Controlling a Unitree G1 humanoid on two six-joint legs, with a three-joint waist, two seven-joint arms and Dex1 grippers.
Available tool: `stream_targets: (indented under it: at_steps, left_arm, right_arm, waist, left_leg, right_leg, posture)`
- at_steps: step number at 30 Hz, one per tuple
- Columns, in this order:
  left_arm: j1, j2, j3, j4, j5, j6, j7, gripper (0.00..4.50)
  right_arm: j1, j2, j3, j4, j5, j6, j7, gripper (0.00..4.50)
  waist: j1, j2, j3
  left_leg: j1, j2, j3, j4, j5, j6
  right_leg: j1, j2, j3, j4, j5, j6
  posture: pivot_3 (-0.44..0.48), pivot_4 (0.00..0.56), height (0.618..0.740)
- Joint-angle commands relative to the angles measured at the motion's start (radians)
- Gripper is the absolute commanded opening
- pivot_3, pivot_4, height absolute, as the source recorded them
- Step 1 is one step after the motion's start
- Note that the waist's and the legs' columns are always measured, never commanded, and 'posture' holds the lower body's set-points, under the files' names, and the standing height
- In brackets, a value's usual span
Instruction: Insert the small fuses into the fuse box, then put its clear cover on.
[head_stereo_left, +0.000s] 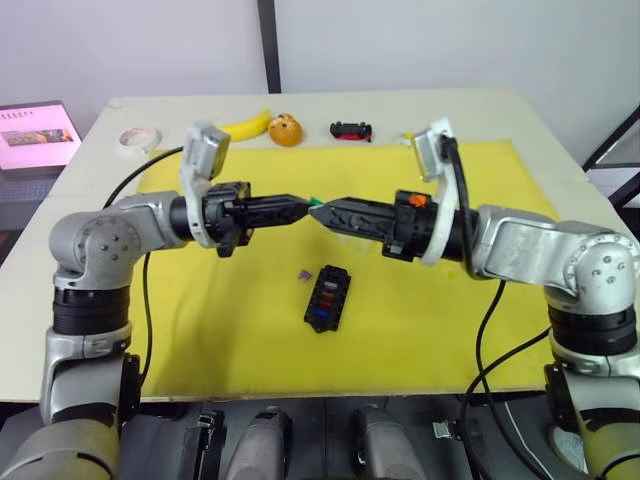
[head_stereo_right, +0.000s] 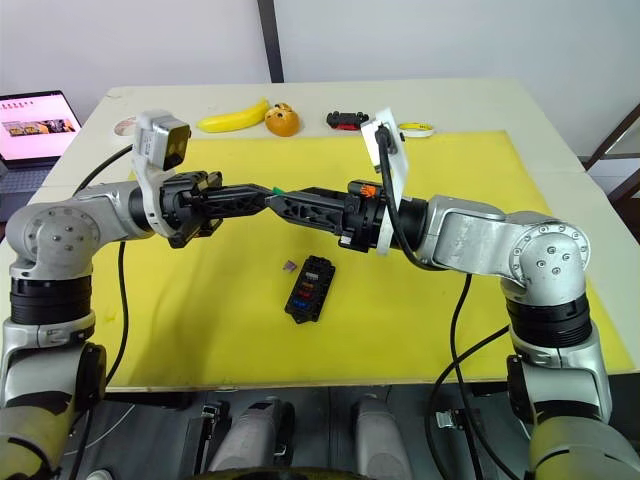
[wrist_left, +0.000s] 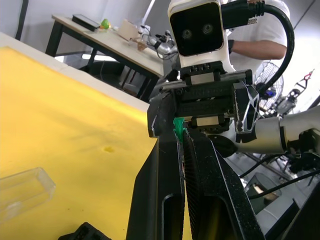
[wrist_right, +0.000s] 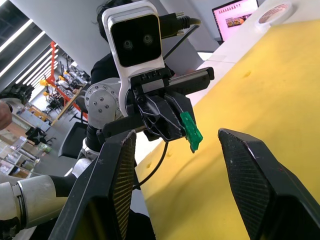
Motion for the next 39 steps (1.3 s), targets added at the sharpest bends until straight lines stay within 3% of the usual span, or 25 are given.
stream_targets:
  at_steps: [1, 16, 19, 23, 35, 39]
  left_arm:
    - [-0.015, 0.013, 0.012, -0.012, -0.011, -0.018, -0.008, 0.0]
    - [-0.011, 0.014, 0.004, -0.018, -0.01, -0.016, -0.006, 0.0]
    - [-0.012, 0.011, 0.005, -0.02, -0.012, -0.015, -0.002, 0.0]
    - [-0.012, 0.008, 0.004, -0.024, -0.015, -0.014, 0.004, 0.0]
    - [0.004, 0.037, -0.017, -0.039, 0.01, -0.024, -0.005, 0.0]
    - [0.01, 0.131, -0.075, -0.035, 0.072, -0.062, -0.102, 1.49]
  right_arm:
    - [-0.006, -0.012, -0.012, -0.031, 0.018, -0.025, 0.001, 2.77]
    - [-0.016, -0.021, -0.01, -0.021, 0.019, -0.04, 0.009, 2.77]
    - [-0.017, -0.021, -0.008, -0.022, 0.017, -0.04, 0.01, 1.92]
    - [-0.019, -0.02, -0.006, -0.021, 0.015, -0.04, 0.013, 0.03]
    - [-0.03, -0.044, -0.003, -0.035, -0.012, -0.019, 0.035, 0.03]
    - [-0.056, -0.141, 0.035, -0.135, -0.291, 0.044, 0.216, 0.0]
  waist:
    - [0.0, 0.0, 0.0]
    - [0.0, 0.0, 0.0]
    - [0.0, 0.0, 0.0]
    - [0.001, 0.0, 0.0]
    - [0.001, 0.0, 0.0]
    - [0.0, 0.001, 0.001]
  left_leg:
    - [0.0, 0.0, 0.0, 0.0, 0.0, 0.0]
    - [0.0, 0.0, 0.0, 0.0, 0.0, 0.0]
    - [0.0, 0.0, 0.0, 0.0, 0.0, 0.0]
    - [0.0, 0.0, 0.0, 0.0, 0.0, 0.0]
    - [0.0, 0.0, 0.0, 0.0, 0.0, 0.0]
    - [0.0, 0.0, 0.0, -0.001, 0.0, 0.0]
  right_leg:
    - [0.0, 0.0, 0.0, 0.0, 0.0, 0.0]
    - [0.0, 0.0, 0.0, 0.0, 0.0, 0.0]
    - [0.0, 0.0, 0.0, 0.0, 0.0, 0.0]
    - [0.0, 0.0, 0.0, 0.0, 0.0, 0.0]
    - [0.0, 0.001, 0.0, -0.001, 0.0, 0.0]
    - [0.0, 0.001, 0.0, -0.002, 0.0, 0.0]
  posture:
    - [0.0, 0.15, 0.74]
    - [0.0, 0.15, 0.74]
    - [0.0, 0.15, 0.74]
    - [0.0, 0.15, 0.74]
    - [0.0, 0.15, 0.74]
    - [0.0, 0.15, 0.74]
